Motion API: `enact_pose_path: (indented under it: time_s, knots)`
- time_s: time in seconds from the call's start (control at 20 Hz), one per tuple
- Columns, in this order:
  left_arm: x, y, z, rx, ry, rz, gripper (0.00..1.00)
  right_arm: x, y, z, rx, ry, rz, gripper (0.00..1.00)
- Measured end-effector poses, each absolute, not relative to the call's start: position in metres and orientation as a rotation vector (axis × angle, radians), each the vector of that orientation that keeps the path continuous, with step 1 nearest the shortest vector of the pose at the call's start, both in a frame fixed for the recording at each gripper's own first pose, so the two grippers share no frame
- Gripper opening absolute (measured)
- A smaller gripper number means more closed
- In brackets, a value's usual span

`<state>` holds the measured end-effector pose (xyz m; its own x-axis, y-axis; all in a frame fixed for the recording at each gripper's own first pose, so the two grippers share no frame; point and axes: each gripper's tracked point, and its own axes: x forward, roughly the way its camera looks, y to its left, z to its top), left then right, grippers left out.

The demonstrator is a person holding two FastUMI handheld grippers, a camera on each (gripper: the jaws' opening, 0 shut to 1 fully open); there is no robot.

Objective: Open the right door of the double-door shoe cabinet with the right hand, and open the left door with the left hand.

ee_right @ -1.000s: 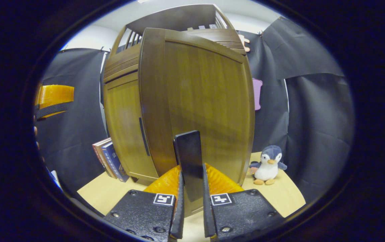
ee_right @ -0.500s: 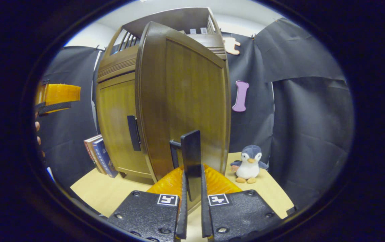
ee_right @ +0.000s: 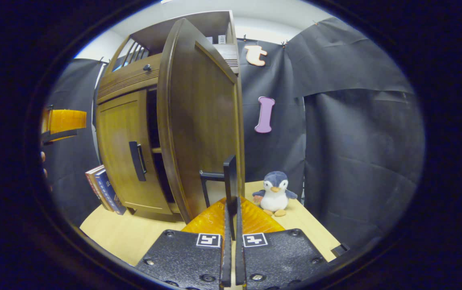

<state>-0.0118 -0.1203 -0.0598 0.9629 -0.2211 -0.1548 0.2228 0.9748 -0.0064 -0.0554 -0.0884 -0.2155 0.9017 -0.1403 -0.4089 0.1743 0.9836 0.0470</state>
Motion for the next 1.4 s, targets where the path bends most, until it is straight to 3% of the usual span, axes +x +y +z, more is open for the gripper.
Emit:
enact_pose_path:
  time_s: [0.4,0.7,1.4]
  knots:
    - [-0.005,-0.137,-0.073,0.0,0.187,-0.261,0.95,-0.068,-0.127,-0.22,0.075,0.468,-0.244,0.05]
    - [0.009,-0.14,-0.088,-0.008,0.218,-0.268,0.95,-0.069,-0.137,-0.219,0.135,0.468,-0.217,0.04]
    - [0.078,-0.097,-0.154,-0.013,0.335,-0.156,0.94,-0.076,-0.159,-0.218,0.104,0.5,-0.224,0.04]
